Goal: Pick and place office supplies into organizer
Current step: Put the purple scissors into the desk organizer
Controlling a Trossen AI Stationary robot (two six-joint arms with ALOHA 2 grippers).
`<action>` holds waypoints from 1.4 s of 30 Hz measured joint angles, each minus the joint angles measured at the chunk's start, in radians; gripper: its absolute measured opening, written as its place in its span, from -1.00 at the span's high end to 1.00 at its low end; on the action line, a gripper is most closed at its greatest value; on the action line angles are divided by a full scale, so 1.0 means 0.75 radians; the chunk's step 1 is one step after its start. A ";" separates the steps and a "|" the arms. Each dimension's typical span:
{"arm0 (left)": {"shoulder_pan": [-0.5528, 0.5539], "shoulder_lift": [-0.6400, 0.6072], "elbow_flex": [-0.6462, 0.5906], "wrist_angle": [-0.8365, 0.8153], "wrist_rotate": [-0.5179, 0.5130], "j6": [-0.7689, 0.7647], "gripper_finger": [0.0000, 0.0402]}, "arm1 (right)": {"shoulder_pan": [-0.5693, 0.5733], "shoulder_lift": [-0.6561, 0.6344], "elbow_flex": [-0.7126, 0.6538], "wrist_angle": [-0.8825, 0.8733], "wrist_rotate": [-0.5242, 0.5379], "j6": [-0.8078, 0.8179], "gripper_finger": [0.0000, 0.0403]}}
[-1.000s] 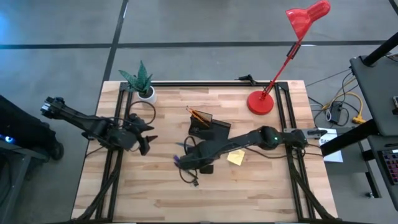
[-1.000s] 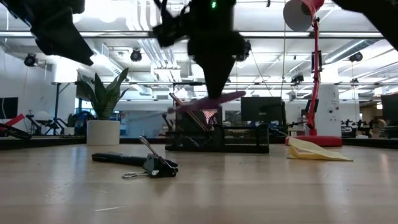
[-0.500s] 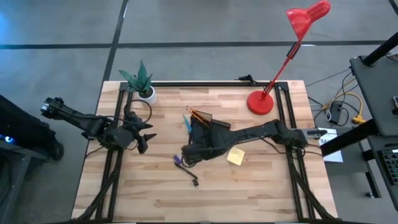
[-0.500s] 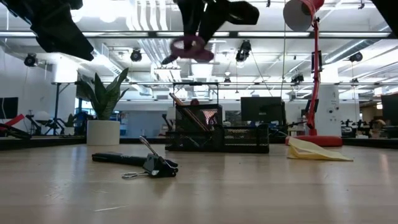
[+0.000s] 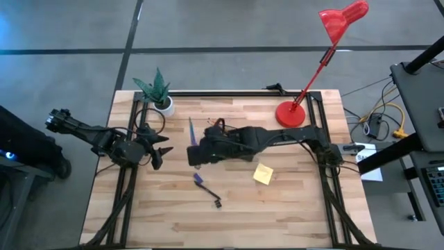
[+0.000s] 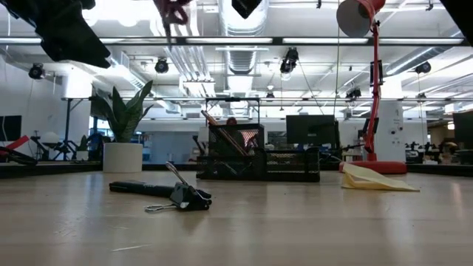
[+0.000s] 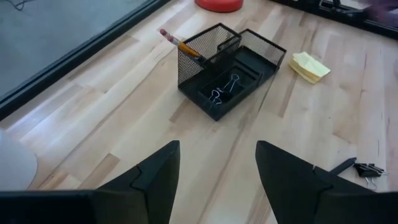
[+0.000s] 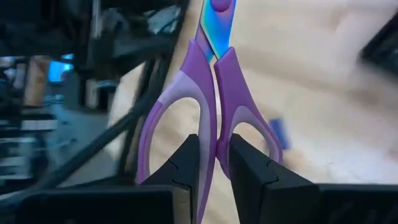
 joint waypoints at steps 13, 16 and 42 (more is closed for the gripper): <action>0.000 -0.040 -0.001 -0.106 -0.010 -0.032 0.02 | 0.098 -0.036 -0.032 -0.151 0.090 0.193 0.74; 0.000 -0.043 -0.002 -0.161 -0.027 -0.069 0.02 | 0.138 -0.084 -0.034 -0.347 0.121 0.276 0.73; 0.000 -0.138 -0.028 -0.267 -0.048 -0.161 0.02 | 0.242 -0.100 -0.399 0.119 0.732 1.032 0.73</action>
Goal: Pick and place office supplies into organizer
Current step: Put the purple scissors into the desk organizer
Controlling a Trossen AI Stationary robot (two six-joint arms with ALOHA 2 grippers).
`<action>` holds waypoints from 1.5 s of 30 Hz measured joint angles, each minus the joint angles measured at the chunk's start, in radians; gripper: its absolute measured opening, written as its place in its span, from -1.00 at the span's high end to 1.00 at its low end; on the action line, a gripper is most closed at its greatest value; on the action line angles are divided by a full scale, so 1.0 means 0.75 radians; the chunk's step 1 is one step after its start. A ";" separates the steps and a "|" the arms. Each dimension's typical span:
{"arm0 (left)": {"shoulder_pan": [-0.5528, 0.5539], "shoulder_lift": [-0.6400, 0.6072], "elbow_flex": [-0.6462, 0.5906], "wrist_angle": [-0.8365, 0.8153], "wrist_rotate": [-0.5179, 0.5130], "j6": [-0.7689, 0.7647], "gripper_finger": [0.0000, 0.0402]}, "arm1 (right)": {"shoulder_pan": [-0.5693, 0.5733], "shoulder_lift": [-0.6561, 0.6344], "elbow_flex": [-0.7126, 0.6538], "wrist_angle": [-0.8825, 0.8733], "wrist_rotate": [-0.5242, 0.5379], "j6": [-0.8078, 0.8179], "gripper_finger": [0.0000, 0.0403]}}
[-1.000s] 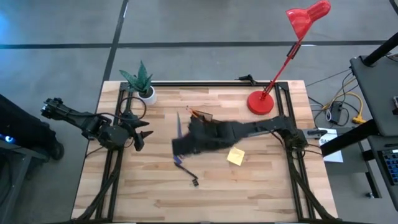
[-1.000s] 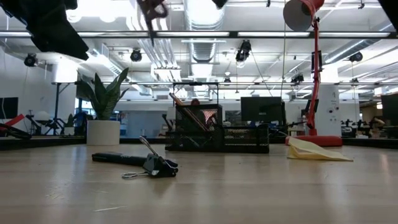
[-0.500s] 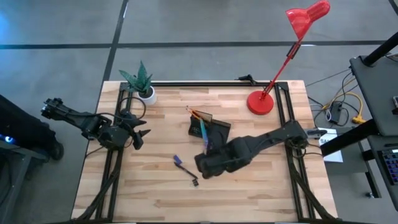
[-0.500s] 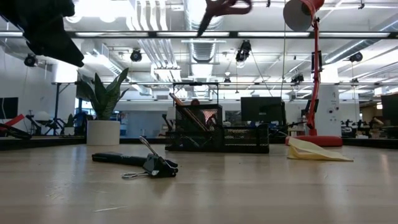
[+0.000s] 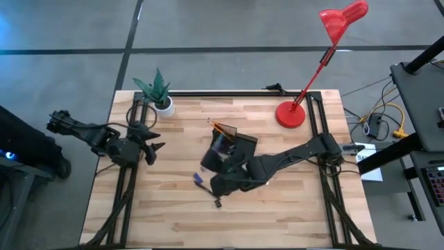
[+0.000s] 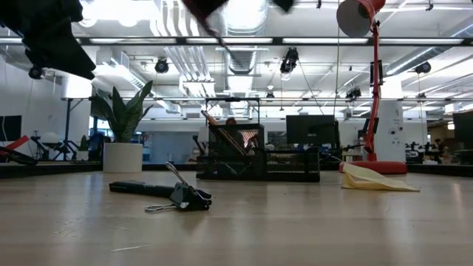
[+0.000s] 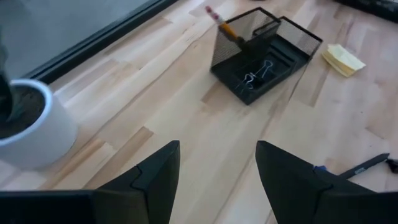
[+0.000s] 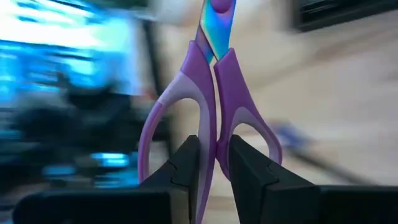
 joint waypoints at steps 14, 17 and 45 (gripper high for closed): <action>0.000 -0.106 0.021 -0.173 0.009 -0.054 0.02 | -0.054 0.047 -0.723 2.363 0.795 -0.741 0.73; 0.000 -0.105 0.029 -0.211 0.011 -0.054 0.02 | -0.053 0.091 -0.775 2.629 0.842 -0.839 0.73; 0.004 0.131 0.026 -0.375 0.014 -0.322 0.02 | 0.031 0.183 -0.918 3.221 0.824 -0.951 0.70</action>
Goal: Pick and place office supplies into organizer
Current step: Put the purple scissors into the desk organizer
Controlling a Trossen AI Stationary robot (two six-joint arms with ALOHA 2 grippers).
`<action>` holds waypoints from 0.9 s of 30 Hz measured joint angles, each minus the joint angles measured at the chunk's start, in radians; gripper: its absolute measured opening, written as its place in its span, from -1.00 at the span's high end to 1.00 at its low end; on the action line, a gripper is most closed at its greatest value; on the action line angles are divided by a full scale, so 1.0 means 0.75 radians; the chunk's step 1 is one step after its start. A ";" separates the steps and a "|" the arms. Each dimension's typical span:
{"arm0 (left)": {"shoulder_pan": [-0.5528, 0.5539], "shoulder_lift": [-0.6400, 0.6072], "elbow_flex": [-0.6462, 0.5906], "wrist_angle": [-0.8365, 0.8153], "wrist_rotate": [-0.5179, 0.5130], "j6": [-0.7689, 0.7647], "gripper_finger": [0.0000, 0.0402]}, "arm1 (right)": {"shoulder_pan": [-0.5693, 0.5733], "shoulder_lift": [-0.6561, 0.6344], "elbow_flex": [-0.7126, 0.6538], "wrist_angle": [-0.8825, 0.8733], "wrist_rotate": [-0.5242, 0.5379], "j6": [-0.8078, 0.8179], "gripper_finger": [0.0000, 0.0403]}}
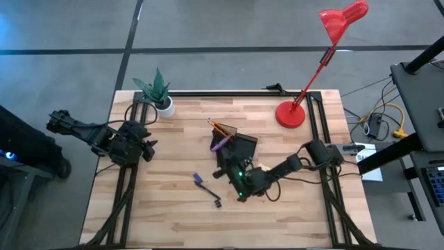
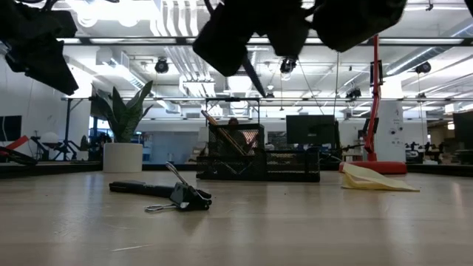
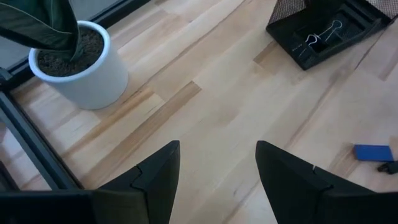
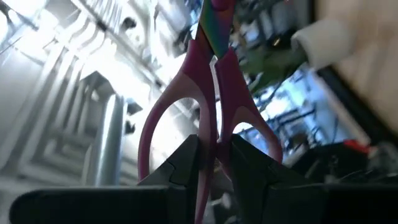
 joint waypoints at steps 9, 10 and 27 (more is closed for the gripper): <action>0.000 -0.014 0.001 0.001 0.050 -0.006 0.02 | -0.060 -0.002 0.063 -0.031 -0.042 -0.041 0.70; 0.000 -0.009 0.001 0.001 0.059 -0.006 0.02 | -0.069 -0.002 0.075 -0.069 -0.059 -0.024 0.70; 0.001 0.008 0.001 0.000 0.120 0.003 0.02 | -0.073 0.042 0.172 -0.654 -0.072 0.559 0.70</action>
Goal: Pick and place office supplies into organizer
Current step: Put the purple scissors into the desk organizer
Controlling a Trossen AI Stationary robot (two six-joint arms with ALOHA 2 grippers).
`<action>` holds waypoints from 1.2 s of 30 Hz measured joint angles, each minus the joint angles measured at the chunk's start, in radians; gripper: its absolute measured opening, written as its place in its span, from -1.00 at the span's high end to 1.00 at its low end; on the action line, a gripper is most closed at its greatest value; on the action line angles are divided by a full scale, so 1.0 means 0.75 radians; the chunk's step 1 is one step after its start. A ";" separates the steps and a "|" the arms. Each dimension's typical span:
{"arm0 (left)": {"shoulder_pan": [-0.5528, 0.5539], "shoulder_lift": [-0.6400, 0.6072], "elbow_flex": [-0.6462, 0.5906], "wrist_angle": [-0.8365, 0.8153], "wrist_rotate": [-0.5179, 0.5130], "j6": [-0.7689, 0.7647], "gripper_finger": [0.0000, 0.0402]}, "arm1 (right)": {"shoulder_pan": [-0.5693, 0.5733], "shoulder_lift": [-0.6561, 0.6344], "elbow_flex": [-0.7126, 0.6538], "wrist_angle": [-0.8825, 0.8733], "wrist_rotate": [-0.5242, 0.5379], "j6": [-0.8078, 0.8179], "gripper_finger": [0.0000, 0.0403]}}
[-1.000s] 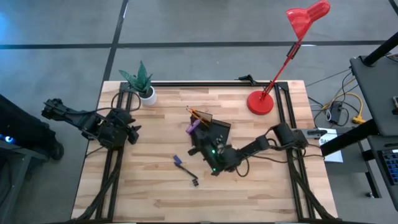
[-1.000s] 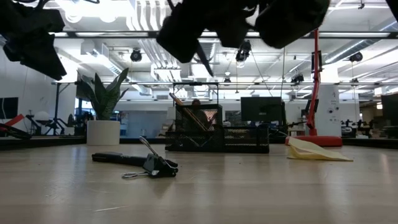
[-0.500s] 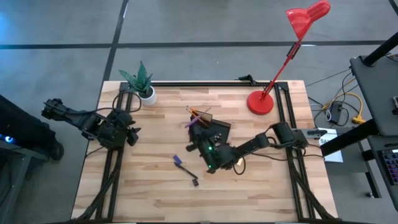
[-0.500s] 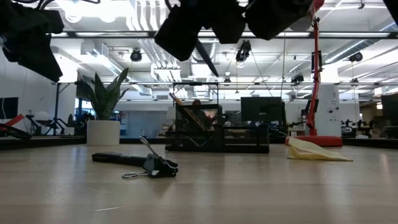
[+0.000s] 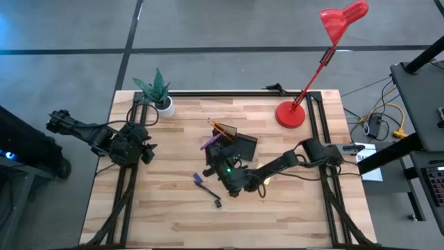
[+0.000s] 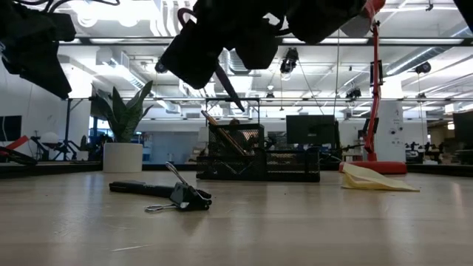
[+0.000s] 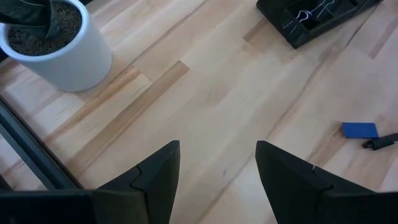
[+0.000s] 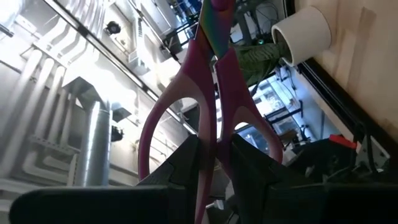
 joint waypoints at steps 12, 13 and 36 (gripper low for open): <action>0.000 0.004 0.004 -0.003 0.020 0.010 0.02 | -0.011 0.144 0.033 0.101 0.106 0.148 0.70; 0.000 0.004 0.006 -0.003 0.026 0.024 0.02 | -0.017 0.148 0.033 0.120 0.110 0.134 0.70; 0.002 0.127 0.084 -0.146 0.150 0.124 0.02 | -0.180 0.151 -0.011 0.149 0.277 0.188 0.55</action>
